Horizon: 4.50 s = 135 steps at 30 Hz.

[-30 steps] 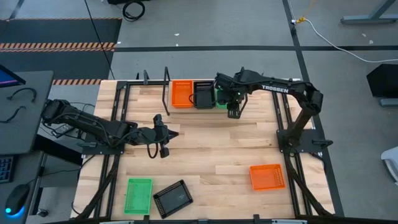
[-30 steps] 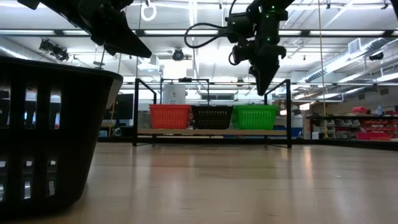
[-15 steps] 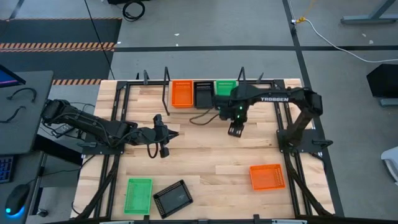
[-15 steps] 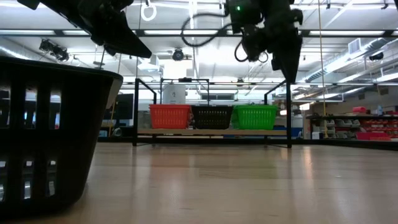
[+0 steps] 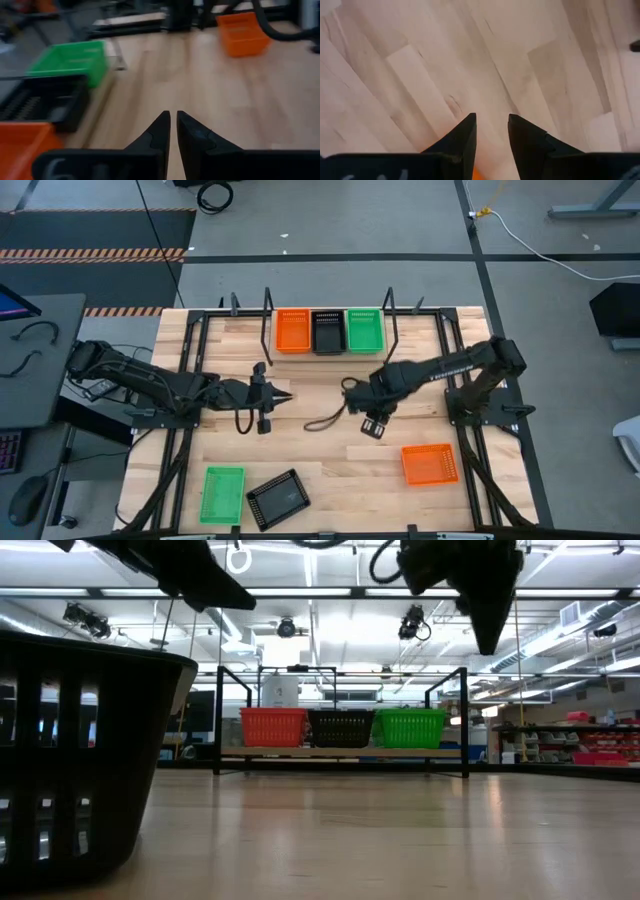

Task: Stack baskets on shelf by color
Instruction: Stack the orange bin on top of the other orange bins on the shelf

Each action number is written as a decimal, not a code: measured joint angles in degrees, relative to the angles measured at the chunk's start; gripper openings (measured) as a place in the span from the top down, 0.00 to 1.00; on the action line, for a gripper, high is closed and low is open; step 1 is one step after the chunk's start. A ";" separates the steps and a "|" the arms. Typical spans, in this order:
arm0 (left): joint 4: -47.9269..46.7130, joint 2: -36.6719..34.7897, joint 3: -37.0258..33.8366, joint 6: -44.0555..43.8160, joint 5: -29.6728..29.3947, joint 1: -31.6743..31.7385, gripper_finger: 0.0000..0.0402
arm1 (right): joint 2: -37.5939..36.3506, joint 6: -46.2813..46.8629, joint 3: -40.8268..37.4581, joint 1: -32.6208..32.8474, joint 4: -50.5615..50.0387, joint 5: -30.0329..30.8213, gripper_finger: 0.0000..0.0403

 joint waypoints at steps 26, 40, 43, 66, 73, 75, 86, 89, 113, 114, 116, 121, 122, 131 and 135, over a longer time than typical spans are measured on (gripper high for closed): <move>1.48 -0.20 0.00 5.32 14.39 4.22 0.92 | 2.05 62.12 -2.29 24.51 4.86 -5.36 0.71; 3.17 -0.59 0.11 6.09 20.68 8.38 0.88 | 7.58 64.69 -3.87 27.33 5.36 -6.43 0.56; 3.14 -0.59 0.11 6.03 20.73 8.18 0.88 | 7.64 65.82 -4.37 28.02 4.52 -6.80 0.53; -0.45 -0.57 0.04 -5.23 23.10 5.91 0.90 | 7.82 49.42 -19.38 25.79 21.61 -8.66 0.77; -0.61 -0.57 0.04 -6.97 18.77 3.25 0.90 | 7.82 35.27 -18.34 22.08 25.66 -7.19 0.96; -0.72 -0.57 0.04 -7.98 17.48 2.45 0.90 | 7.82 31.70 -17.05 20.83 26.13 -5.59 0.97; -2.31 -0.57 0.02 -11.42 8.92 -3.07 0.94 | 7.82 -4.38 -2.04 12.31 18.74 7.19 0.99; -2.27 -0.57 0.02 -12.32 6.52 -4.16 0.95 | 7.82 -14.84 2.45 8.69 15.39 9.80 0.99; -5.39 -0.57 0.00 -17.36 -10.31 -7.74 0.96 | 8.53 -64.07 9.90 -18.51 37.36 4.62 1.00; -5.37 -0.57 0.00 -17.36 -11.56 -7.85 0.96 | 8.57 -64.31 9.88 -18.97 37.25 4.15 1.00; -5.37 -0.57 0.00 -17.26 -15.12 -7.93 0.95 | 8.56 -64.05 9.89 -19.51 36.56 4.17 1.00; -4.69 -0.88 0.00 -13.09 -25.05 -7.57 0.92 | 8.25 -61.77 9.87 -18.47 26.10 4.27 1.00; -3.86 -1.18 0.00 -11.59 -26.78 -6.99 0.91 | 8.20 -61.73 9.88 -17.79 23.89 4.03 1.00; -5.18 -4.20 4.06 -4.83 -14.09 5.65 0.69 | 8.15 -62.70 9.87 -12.56 20.72 7.69 0.99; -11.97 -1.15 8.71 -4.09 -6.33 11.46 0.54 | 8.14 -61.09 9.86 -11.63 21.17 7.55 0.99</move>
